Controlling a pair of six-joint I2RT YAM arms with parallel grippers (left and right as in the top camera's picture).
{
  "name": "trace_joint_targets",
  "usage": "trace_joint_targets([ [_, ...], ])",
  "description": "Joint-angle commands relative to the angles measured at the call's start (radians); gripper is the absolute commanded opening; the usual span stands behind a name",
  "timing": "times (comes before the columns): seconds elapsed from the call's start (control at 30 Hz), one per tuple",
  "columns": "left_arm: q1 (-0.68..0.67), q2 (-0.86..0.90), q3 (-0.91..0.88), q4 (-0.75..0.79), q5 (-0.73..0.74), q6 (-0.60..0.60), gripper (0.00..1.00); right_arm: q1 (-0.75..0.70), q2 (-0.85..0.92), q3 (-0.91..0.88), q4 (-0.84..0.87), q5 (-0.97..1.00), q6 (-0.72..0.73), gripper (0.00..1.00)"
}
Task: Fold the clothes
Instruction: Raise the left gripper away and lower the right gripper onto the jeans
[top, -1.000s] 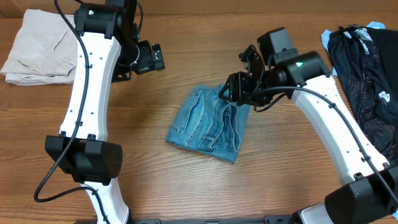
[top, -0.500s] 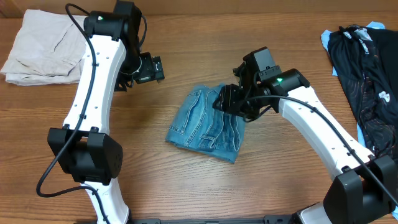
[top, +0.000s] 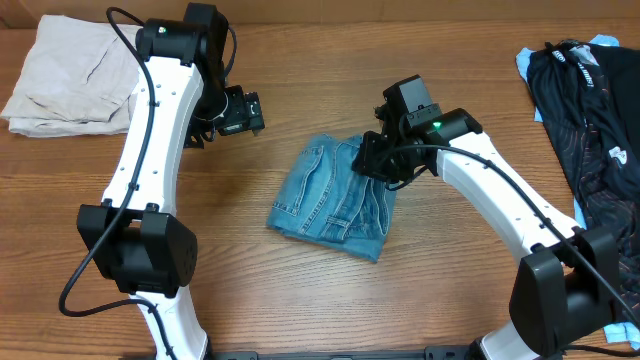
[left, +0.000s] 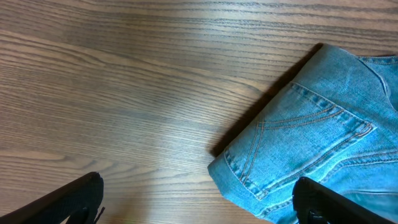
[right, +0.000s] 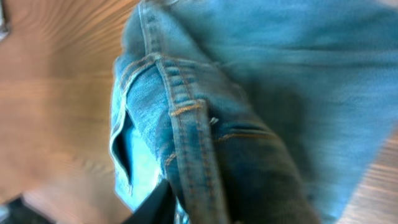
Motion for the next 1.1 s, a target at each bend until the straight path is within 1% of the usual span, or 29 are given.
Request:
trace_joint_targets([
  [0.0, 0.002, 0.0, -0.003, -0.001, -0.014, 0.0, 1.0, -0.008, 0.001, 0.0, -0.011, 0.15, -0.001, 0.13],
  [0.1, 0.002, 0.0, -0.003, 0.0, -0.014, 0.0, 1.0, -0.025, 0.001, 0.0, -0.051, 0.255, -0.001, 0.04],
  [0.17, 0.002, 0.0, -0.003, 0.002, -0.014, 0.0, 1.0, -0.034, 0.002, 0.0, -0.074, 0.348, -0.006, 0.04],
  [0.3, 0.0, 0.0, -0.003, 0.004, -0.014, 0.0, 1.0, -0.037, 0.003, -0.001, -0.08, 0.425, -0.06, 0.05],
  [0.37, 0.0, 0.0, -0.003, 0.004, -0.014, 0.0, 1.0, -0.037, 0.009, -0.001, -0.082, 0.452, -0.066, 0.09],
  [0.4, 0.001, 0.0, -0.003, 0.004, -0.014, 0.0, 1.0, -0.037, 0.015, -0.001, -0.085, 0.462, -0.066, 0.15],
  [0.43, 0.001, 0.0, -0.003, 0.003, -0.014, 0.0, 1.0, -0.037, 0.022, -0.001, -0.087, 0.463, -0.069, 0.24],
  [0.5, 0.001, 0.0, -0.003, 0.002, -0.014, 0.0, 1.0, -0.037, 0.04, -0.001, -0.109, 0.467, -0.089, 0.43],
  [0.53, 0.0, 0.0, -0.003, 0.002, -0.014, 0.0, 1.0, -0.037, 0.043, -0.001, -0.117, 0.476, -0.089, 0.45],
  [0.57, 0.001, 0.0, -0.003, 0.002, -0.014, 0.0, 1.0, -0.037, 0.047, -0.001, -0.137, 0.501, -0.088, 0.49],
  [0.63, 0.001, 0.0, -0.003, 0.002, -0.014, 0.0, 1.0, -0.037, 0.048, -0.001, -0.171, 0.553, -0.084, 0.52],
  [0.77, 0.0, 0.0, -0.003, 0.003, -0.014, 0.0, 1.0, -0.042, 0.046, 0.032, -0.273, 0.668, -0.007, 0.51],
  [0.83, 0.001, 0.0, -0.003, 0.003, -0.014, 0.0, 1.0, -0.056, 0.043, 0.08, -0.346, 0.718, 0.026, 0.51],
  [0.9, 0.001, 0.0, -0.003, 0.003, -0.014, 0.0, 1.0, -0.074, 0.04, 0.14, -0.414, 0.704, 0.026, 0.51],
  [1.0, 0.001, 0.0, -0.003, 0.003, -0.014, 0.0, 1.0, -0.088, 0.031, 0.228, -0.475, 0.569, 0.0, 0.51],
  [1.03, 0.001, 0.0, -0.003, 0.003, -0.014, 0.0, 1.0, -0.088, 0.016, 0.259, -0.463, 0.41, -0.095, 0.51],
  [1.07, 0.001, 0.0, -0.003, 0.003, -0.014, 0.0, 1.0, -0.088, 0.006, 0.268, -0.447, 0.305, -0.152, 0.51],
])
